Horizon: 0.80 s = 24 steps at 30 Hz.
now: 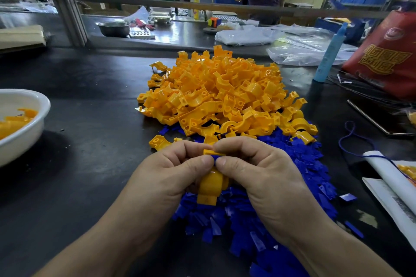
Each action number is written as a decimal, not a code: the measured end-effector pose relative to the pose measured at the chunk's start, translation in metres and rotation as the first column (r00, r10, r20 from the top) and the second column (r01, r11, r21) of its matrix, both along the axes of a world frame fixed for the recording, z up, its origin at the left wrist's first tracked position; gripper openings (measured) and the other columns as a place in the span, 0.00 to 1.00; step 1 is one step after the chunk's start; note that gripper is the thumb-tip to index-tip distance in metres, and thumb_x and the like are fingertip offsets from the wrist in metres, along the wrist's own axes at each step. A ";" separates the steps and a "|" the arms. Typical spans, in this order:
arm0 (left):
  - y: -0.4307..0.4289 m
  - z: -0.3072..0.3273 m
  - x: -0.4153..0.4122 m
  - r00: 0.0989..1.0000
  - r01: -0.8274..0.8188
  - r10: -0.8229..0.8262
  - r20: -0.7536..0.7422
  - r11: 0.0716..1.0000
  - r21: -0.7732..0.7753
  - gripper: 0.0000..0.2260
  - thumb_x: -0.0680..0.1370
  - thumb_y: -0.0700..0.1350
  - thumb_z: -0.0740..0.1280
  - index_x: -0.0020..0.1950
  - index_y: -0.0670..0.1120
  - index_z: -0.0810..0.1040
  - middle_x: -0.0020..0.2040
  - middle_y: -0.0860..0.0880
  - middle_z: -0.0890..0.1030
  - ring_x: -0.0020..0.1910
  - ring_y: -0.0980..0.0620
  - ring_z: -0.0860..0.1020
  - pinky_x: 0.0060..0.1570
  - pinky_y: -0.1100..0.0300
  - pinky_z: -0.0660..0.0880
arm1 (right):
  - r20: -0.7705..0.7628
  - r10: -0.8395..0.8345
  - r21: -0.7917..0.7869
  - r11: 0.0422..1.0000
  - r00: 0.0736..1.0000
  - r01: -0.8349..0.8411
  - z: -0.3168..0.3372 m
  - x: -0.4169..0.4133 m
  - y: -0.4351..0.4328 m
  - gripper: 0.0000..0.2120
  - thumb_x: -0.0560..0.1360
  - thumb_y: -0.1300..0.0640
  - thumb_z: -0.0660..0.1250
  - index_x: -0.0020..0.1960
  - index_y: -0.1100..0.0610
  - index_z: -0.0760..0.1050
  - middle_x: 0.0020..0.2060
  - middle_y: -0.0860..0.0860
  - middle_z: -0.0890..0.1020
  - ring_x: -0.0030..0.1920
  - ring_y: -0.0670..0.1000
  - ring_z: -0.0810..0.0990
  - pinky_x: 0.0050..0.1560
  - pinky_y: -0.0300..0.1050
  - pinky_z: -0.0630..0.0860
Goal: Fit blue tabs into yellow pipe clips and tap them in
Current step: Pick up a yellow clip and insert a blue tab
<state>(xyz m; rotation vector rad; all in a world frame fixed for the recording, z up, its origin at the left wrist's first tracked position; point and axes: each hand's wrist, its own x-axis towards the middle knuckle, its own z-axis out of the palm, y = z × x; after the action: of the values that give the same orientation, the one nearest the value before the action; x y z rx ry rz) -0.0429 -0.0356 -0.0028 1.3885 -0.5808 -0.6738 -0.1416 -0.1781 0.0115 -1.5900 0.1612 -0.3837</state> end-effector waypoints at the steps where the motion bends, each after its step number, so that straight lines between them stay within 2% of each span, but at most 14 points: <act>1: 0.000 0.000 0.000 1.000 -0.002 0.002 -0.001 1.000 0.000 0.15 0.66 0.55 0.72 0.50 0.52 0.85 0.48 0.42 0.85 0.48 0.40 0.84 0.45 0.49 0.80 | -0.002 0.000 -0.008 1.000 1.000 0.000 0.000 0.000 0.000 0.10 0.69 0.53 0.69 0.49 0.48 0.82 0.46 0.49 0.84 0.49 0.49 0.83 0.45 0.40 0.80; 5: 0.000 -0.001 0.000 1.000 -0.017 0.017 -0.006 1.000 0.001 0.15 0.65 0.56 0.72 0.49 0.51 0.85 0.48 0.40 0.85 0.49 0.37 0.83 0.46 0.46 0.80 | -0.003 0.002 -0.025 1.000 1.000 -0.002 0.001 0.000 0.000 0.08 0.73 0.57 0.68 0.49 0.48 0.82 0.46 0.49 0.84 0.49 0.49 0.83 0.45 0.40 0.80; 9: 0.000 0.000 -0.001 1.000 -0.007 0.007 -0.006 1.000 0.000 0.16 0.67 0.56 0.71 0.50 0.51 0.85 0.48 0.41 0.85 0.49 0.39 0.83 0.45 0.48 0.80 | 0.002 -0.005 0.020 1.000 1.000 0.005 0.001 0.001 0.000 0.09 0.68 0.53 0.69 0.48 0.48 0.82 0.46 0.48 0.84 0.48 0.48 0.83 0.44 0.38 0.79; 15: 0.001 0.000 0.000 1.000 0.005 -0.005 -0.009 1.000 -0.009 0.15 0.66 0.54 0.71 0.49 0.50 0.85 0.46 0.41 0.85 0.44 0.44 0.83 0.43 0.51 0.80 | 0.007 0.002 0.040 0.999 1.000 -0.003 0.001 0.000 0.000 0.09 0.68 0.54 0.70 0.47 0.49 0.83 0.45 0.49 0.84 0.48 0.49 0.83 0.44 0.38 0.79; 19: 0.001 0.000 0.000 1.000 -0.009 0.009 0.014 1.000 0.009 0.13 0.67 0.54 0.70 0.48 0.51 0.85 0.46 0.41 0.85 0.44 0.43 0.84 0.44 0.50 0.80 | -0.009 0.002 -0.014 1.000 1.000 -0.002 0.002 -0.001 0.000 0.07 0.73 0.59 0.69 0.47 0.49 0.82 0.46 0.49 0.83 0.48 0.49 0.83 0.43 0.38 0.79; 22: 0.001 0.002 0.000 0.999 -0.019 0.019 0.039 1.000 0.011 0.08 0.72 0.52 0.73 0.48 0.51 0.84 0.45 0.41 0.85 0.45 0.41 0.84 0.43 0.48 0.79 | 0.007 0.006 -0.046 0.999 1.000 -0.005 0.003 -0.002 0.002 0.07 0.73 0.59 0.69 0.47 0.49 0.82 0.45 0.48 0.83 0.47 0.48 0.83 0.41 0.38 0.79; 24: 0.001 0.005 0.001 0.998 -0.027 0.026 0.063 0.999 0.028 0.09 0.71 0.52 0.71 0.48 0.51 0.84 0.45 0.41 0.85 0.44 0.41 0.84 0.42 0.50 0.78 | 0.016 0.003 -0.095 0.995 1.000 -0.001 0.005 -0.002 0.003 0.07 0.73 0.57 0.69 0.48 0.46 0.82 0.44 0.46 0.83 0.46 0.47 0.82 0.41 0.36 0.79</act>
<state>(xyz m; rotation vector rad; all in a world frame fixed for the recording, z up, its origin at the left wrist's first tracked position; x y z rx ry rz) -0.0415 -0.0341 0.0022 1.4462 -0.6035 -0.6209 -0.1437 -0.1749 0.0167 -1.6802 0.1307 -0.4078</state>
